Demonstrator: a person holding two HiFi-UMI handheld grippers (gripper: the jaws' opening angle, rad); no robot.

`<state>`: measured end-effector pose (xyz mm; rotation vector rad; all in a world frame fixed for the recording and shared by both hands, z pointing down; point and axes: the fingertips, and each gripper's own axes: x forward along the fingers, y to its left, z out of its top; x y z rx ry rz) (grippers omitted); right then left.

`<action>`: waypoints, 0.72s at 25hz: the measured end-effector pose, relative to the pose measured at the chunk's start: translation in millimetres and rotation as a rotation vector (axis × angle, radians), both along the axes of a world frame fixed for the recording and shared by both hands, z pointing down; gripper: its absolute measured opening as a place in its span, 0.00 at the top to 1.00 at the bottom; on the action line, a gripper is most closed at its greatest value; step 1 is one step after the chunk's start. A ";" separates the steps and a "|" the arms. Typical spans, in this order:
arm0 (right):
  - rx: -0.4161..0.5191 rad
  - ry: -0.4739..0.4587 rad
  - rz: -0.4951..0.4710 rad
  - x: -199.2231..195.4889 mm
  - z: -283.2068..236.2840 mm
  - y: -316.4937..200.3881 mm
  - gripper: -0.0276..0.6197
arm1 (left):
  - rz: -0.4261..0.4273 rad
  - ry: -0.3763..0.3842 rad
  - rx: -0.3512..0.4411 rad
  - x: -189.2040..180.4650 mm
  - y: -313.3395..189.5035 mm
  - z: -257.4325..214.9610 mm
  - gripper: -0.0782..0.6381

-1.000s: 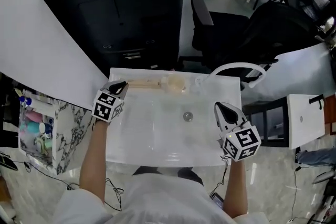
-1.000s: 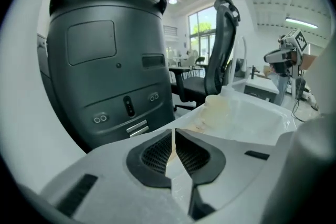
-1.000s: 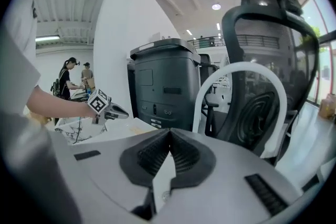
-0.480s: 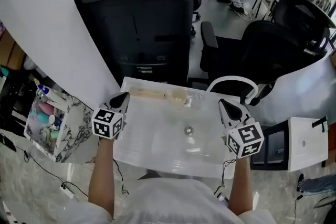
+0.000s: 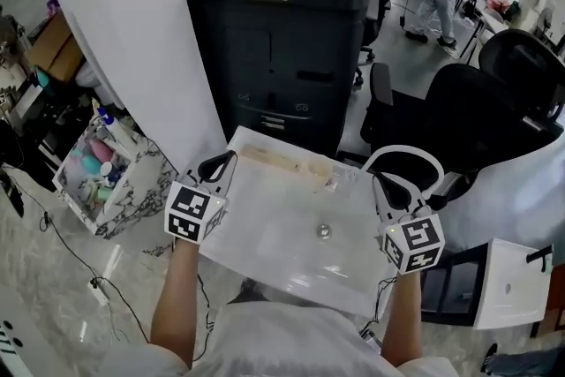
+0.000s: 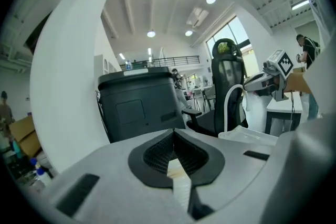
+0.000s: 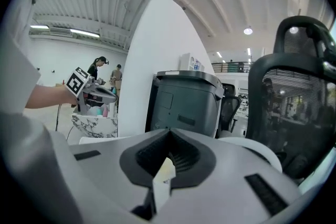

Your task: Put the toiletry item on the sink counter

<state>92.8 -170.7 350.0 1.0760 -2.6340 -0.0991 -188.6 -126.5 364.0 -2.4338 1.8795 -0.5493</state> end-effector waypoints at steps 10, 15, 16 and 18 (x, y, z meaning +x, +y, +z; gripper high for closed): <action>0.023 -0.040 -0.093 -33.5 -14.5 13.1 0.96 | -0.021 -0.035 0.036 16.1 34.1 -16.2 0.88; 0.046 -0.037 -0.131 -54.1 -20.7 18.9 0.96 | -0.027 -0.034 0.065 13.9 44.1 -31.4 0.88; 0.050 -0.037 -0.137 -58.2 -21.9 19.2 0.96 | -0.026 -0.036 0.071 12.9 45.2 -34.0 0.88; 0.055 -0.037 -0.146 -66.0 -23.9 20.2 0.96 | -0.022 -0.040 0.080 10.0 46.8 -38.4 0.88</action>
